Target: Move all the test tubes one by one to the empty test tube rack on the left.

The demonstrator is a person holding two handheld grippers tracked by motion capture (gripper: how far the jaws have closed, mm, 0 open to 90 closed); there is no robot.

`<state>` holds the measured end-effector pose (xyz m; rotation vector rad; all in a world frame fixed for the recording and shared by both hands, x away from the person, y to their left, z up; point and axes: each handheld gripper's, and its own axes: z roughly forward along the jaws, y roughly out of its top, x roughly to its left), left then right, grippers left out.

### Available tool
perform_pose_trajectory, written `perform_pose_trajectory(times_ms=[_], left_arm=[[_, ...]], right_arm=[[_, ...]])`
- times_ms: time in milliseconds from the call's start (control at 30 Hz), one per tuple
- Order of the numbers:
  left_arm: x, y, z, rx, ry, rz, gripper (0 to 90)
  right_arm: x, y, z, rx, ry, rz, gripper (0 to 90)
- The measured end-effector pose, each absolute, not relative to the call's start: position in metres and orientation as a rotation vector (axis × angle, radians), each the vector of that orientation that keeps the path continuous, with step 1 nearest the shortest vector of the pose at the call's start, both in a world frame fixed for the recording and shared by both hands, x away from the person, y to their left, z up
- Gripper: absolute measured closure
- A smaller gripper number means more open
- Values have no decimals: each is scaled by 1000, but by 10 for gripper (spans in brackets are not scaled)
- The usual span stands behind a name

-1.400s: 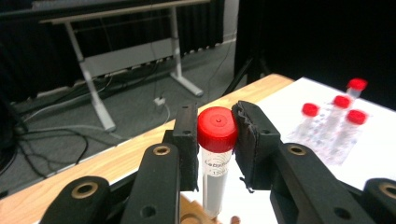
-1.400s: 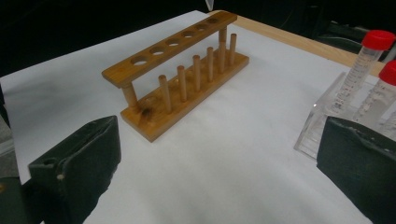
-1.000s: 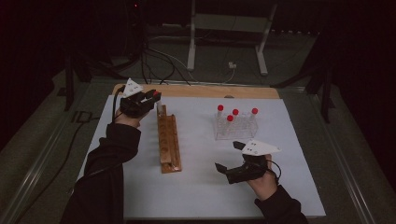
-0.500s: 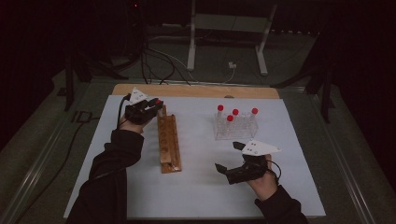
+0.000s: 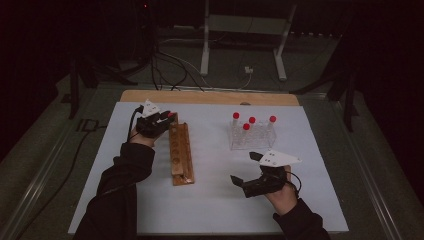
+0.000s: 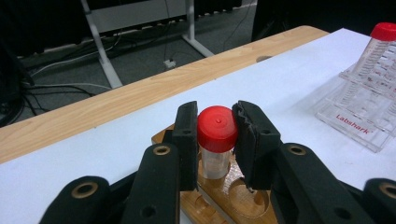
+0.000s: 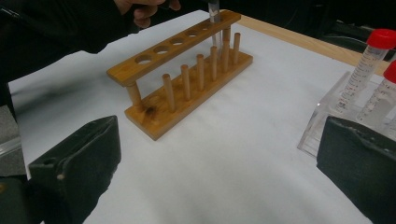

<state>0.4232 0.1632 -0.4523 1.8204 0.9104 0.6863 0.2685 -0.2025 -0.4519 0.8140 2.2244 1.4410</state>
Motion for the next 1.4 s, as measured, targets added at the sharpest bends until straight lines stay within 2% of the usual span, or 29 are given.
perform_pose_trajectory(times_ms=[567, 767, 967, 1067, 1133, 1200, 1300, 1400], left_arm=[[422, 163, -451, 1833, 931, 690, 701], [415, 170, -442, 1801, 918, 686, 481], [397, 180, -427, 1742, 840, 603, 307], [384, 181, -420, 1749, 792, 568, 171], [374, 183, -417, 1736, 760, 544, 137], [364, 184, -416, 1729, 725, 512, 57], [348, 184, -415, 1738, 672, 477, 20], [334, 183, -417, 1759, 636, 456, 20]], right_arm=[[269, -205, -449, 822, 2206, 1477, 0], [271, -212, -446, 818, 2189, 1528, 0], [274, -220, -436, 821, 2172, 1513, 0], [278, -224, -431, 828, 2149, 1491, 0], [282, -227, -427, 838, 2118, 1481, 0], [290, -232, -423, 859, 2085, 1460, 0], [296, -234, -421, 876, 2067, 1443, 0], [305, -238, -418, 899, 2039, 1414, 0]])
